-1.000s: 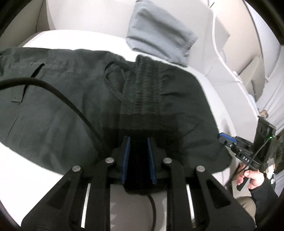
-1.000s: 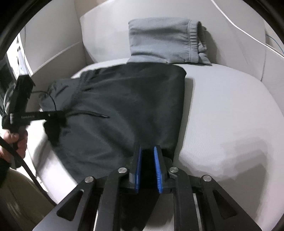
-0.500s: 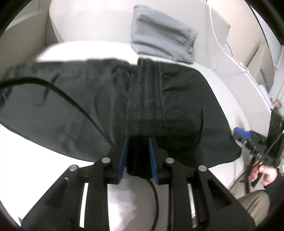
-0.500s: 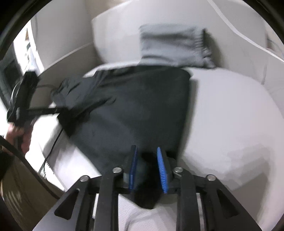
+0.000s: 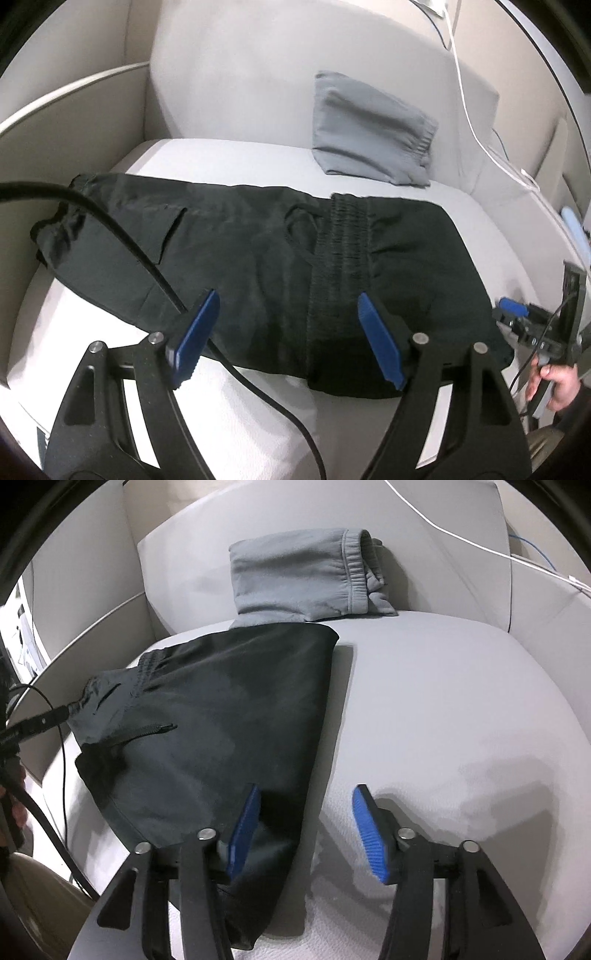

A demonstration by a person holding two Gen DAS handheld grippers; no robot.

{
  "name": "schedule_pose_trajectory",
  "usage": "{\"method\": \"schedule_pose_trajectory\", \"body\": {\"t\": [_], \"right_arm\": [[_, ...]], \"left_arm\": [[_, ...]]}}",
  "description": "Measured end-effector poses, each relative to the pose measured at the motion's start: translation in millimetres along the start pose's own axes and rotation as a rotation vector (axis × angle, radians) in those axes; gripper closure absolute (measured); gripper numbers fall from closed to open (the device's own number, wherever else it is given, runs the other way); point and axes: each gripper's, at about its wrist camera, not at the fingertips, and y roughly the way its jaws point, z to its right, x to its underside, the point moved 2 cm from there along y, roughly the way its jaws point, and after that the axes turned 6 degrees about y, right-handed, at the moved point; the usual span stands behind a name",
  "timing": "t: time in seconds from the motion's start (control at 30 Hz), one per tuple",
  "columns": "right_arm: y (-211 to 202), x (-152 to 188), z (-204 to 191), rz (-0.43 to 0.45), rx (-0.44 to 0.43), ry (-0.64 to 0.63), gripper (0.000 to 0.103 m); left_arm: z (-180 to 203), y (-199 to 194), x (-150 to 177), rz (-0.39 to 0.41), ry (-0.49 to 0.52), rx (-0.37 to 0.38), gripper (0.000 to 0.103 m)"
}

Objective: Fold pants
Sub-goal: 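Lay the folded trousers flat and open both grippers, then grasp the black trouser waistband end with the left gripper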

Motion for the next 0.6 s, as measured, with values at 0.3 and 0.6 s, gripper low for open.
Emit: {"method": "schedule_pose_trajectory", "body": {"t": [0.3,0.6], "right_arm": [[-4,-3,7,0.034,0.026,0.023,0.021],[-10,-3,-4,0.057,-0.005,-0.041,0.021]], "left_arm": [[-55,-25,-12,0.122,-0.124,-0.06,0.025],[-207,-72,36,0.337,-0.755,-0.04,0.023]]}}
